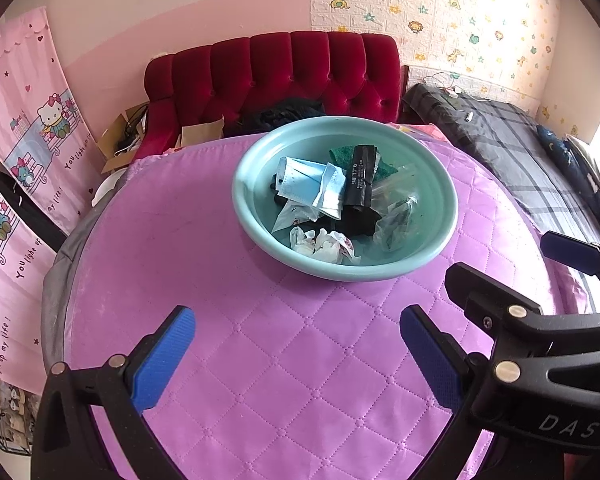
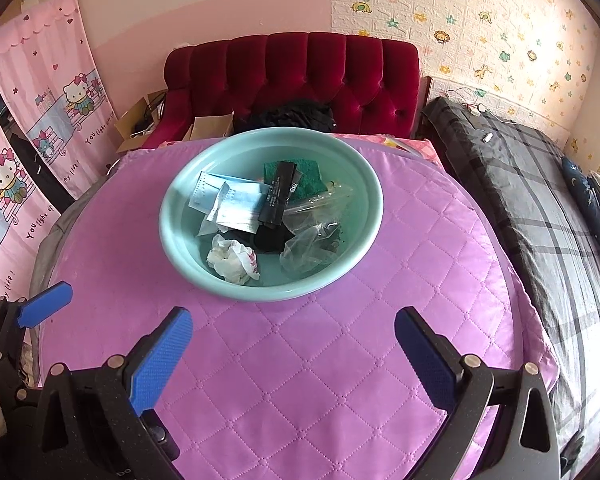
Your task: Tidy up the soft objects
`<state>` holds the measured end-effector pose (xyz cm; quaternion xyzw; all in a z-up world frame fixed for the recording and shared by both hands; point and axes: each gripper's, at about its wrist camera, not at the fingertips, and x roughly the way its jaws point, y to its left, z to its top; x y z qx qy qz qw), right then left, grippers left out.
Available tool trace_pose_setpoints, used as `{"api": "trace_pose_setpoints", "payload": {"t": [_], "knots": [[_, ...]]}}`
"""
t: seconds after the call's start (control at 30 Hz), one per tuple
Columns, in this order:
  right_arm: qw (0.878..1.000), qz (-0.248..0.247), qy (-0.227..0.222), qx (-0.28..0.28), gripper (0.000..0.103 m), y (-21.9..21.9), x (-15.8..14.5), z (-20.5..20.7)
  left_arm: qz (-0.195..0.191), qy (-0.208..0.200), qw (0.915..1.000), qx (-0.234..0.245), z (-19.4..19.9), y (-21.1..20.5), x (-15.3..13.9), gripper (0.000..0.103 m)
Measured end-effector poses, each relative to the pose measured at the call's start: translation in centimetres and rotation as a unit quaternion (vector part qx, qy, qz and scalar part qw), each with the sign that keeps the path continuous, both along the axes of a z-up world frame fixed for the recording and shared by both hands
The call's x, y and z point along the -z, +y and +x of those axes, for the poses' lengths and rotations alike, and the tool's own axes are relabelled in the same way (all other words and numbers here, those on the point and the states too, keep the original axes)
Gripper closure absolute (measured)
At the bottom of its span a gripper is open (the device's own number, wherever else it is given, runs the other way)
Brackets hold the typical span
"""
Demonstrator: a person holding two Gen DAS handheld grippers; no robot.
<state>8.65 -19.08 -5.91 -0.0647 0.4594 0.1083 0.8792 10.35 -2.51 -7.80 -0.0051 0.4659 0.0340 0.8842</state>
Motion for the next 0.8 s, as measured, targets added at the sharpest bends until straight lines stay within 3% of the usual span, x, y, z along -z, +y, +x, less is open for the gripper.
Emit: {"api": "trace_pose_setpoints", "payload": {"t": [0.8], "knots": [[1.0,-0.001,-0.006,-0.003,0.0,0.1,-0.3,0.32,-0.004,-0.001,1.0,-0.004,0.25,0.0,-0.13,0.0]]}}
